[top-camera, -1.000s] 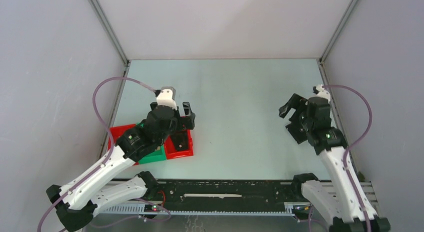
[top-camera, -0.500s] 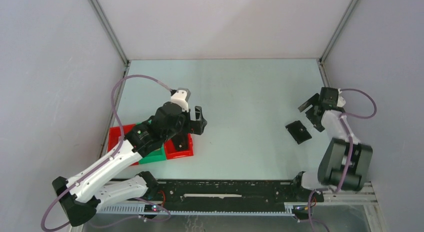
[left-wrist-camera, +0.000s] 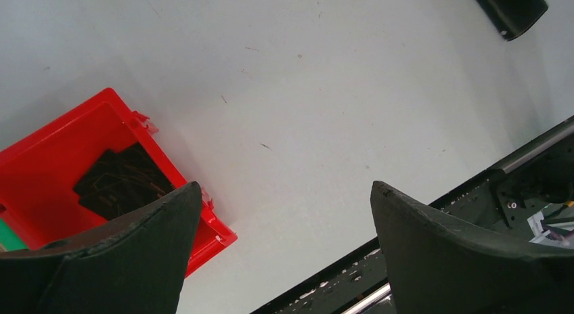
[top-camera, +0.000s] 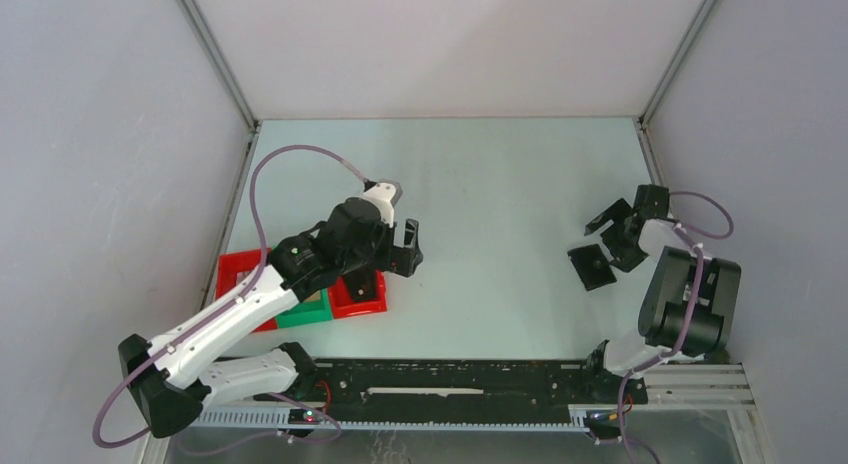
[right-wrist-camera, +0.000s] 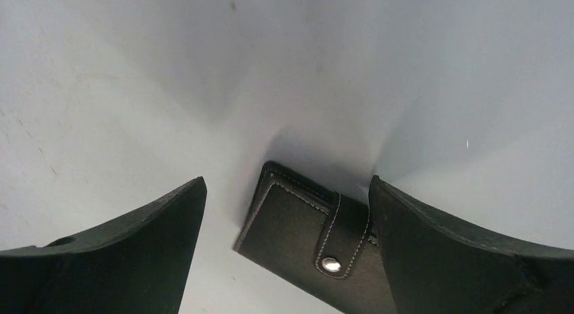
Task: Take the credit cards out of the card holder
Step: Move the card holder to the center of the board.
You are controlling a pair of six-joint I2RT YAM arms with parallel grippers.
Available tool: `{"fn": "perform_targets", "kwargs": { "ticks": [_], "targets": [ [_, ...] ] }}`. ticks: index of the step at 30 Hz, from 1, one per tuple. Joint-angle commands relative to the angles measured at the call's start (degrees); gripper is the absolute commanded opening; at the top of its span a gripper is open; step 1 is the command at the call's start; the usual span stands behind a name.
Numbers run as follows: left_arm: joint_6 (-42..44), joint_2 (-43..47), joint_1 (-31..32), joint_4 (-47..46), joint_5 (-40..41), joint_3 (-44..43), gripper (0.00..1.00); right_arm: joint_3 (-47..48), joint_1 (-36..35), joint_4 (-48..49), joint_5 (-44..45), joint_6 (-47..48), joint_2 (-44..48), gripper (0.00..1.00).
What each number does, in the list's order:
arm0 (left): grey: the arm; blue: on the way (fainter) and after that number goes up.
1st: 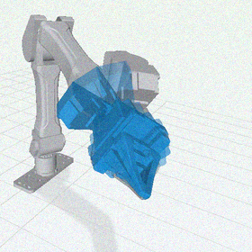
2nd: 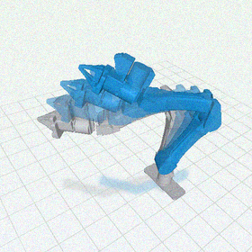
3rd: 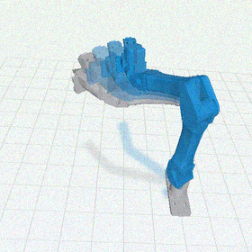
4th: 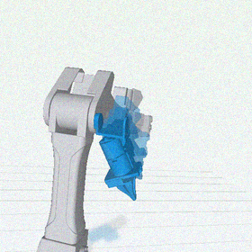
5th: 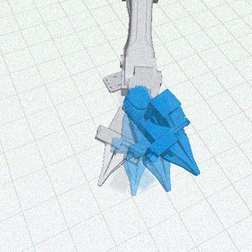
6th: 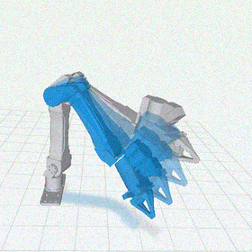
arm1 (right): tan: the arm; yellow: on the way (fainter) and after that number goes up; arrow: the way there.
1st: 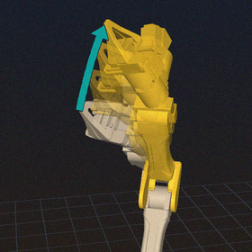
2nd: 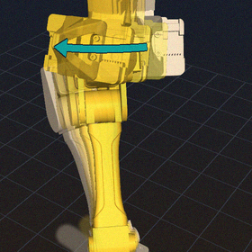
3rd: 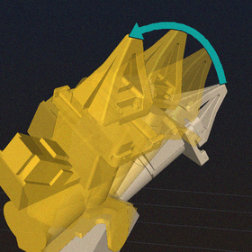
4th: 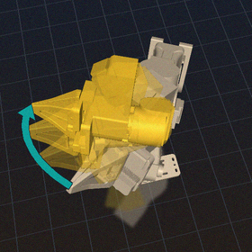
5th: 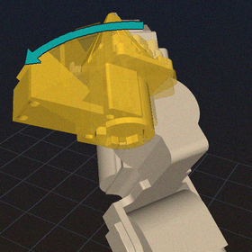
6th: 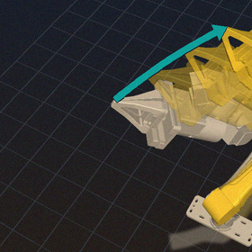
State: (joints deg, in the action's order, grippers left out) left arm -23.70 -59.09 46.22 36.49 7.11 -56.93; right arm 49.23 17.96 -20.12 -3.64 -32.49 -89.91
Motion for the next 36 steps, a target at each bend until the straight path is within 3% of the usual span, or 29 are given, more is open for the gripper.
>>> {"fn": "perform_targets", "kwargs": {
  "ticks": [1,8,15,19,26,33,36],
  "targets": [
    [3.72,-0.5,-0.01,0.38,-0.79,-4.58,1.0,-4.47,-3.02,-3.68,-3.78,-0.33,6.77,1.0],
    [4.72,-2.16,-0.06,0.29,-1.01,-4.8,1.0,-3.57,-13.34,-11.75,5.6,3.2,10.38,0.99],
    [5.16,-0.47,-0.02,0.25,-0.04,-2.64,1.0,-0.55,-24.61,-16.19,15.55,6.05,1.55,1.0],
    [4.67,0.24,-0.01,0.34,0.35,-1.57,1.0,0.65,-27.67,-16.08,14.59,6.69,-0.16,0.99],
    [3.27,-0.38,0.01,1.64,3.32,-1.18,1.0,2.83,-33.87,-15.02,9.27,5.55,0.41,0.83],
    [4.1,-2.26,-0.03,2.54,4.69,-1.91,1.0,4.02,-43.26,-11.05,-0.63,0.25,-0.27,0.83],
    [3.12,-3.42,-0.05,2.45,6.08,-2.22,1.0,5.54,-48.24,-10.11,-0.85,-1.82,-1.83,0.85]
  ]
}}
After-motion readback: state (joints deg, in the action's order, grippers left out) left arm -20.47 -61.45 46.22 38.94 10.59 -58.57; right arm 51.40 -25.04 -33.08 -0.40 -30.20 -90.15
